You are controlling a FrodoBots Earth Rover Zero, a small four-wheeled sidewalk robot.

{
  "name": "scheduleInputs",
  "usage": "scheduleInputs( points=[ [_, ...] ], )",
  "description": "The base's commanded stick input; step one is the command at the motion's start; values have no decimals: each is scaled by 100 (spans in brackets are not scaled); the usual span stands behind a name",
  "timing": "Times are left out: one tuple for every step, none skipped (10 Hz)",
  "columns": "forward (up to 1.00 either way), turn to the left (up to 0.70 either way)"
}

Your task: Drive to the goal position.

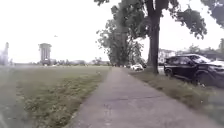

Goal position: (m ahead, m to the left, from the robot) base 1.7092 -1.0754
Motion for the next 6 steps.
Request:
scheduleInputs(
  points=[
    [70,0],
    [70,0],
    [70,0],
    [70,0],
    [70,0],
    [70,0]
  ],
)
